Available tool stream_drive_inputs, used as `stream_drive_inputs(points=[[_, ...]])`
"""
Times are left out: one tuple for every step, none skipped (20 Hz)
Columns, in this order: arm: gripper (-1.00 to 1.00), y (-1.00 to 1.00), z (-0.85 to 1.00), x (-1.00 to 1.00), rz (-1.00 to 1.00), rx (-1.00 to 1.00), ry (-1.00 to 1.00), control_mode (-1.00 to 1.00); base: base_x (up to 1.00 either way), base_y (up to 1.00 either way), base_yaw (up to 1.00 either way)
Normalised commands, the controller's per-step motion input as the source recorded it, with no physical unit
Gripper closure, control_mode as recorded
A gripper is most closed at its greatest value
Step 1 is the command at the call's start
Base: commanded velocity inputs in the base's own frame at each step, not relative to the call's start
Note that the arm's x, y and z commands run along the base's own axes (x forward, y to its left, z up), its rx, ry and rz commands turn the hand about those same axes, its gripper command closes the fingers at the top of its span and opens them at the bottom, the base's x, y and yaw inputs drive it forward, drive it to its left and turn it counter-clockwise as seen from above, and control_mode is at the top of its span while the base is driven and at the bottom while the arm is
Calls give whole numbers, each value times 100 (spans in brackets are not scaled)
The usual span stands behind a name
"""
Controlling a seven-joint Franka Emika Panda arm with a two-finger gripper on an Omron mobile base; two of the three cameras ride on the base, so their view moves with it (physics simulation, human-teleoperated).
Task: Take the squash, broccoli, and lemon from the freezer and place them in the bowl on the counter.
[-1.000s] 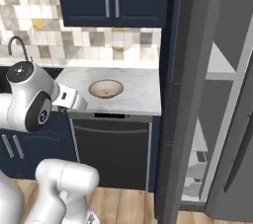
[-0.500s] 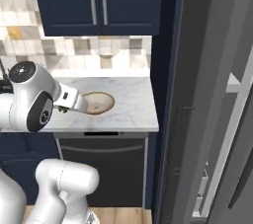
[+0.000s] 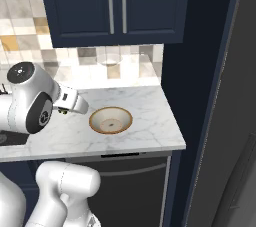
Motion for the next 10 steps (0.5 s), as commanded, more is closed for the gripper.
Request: stream_drive_inputs(points=[[100,0,0,0,0,0,0,100,54,0,-7],[100,0,0,0,0,0,0,100,51,0,-1],[100,0,0,0,0,0,0,100,51,0,0],[100,0,0,0,0,0,0,100,49,0,0],[100,0,0,0,0,0,0,100,49,0,0],[100,0,0,0,0,0,0,100,39,0,0],[100,0,0,24,0,0,0,-100,0,0,0],[100,0,-10,17,0,0,0,-100,0,0,0],[100,0,-15,17,0,0,0,-100,0,0,0],[100,-4,-21,14,0,0,0,-100,0,0,0]])
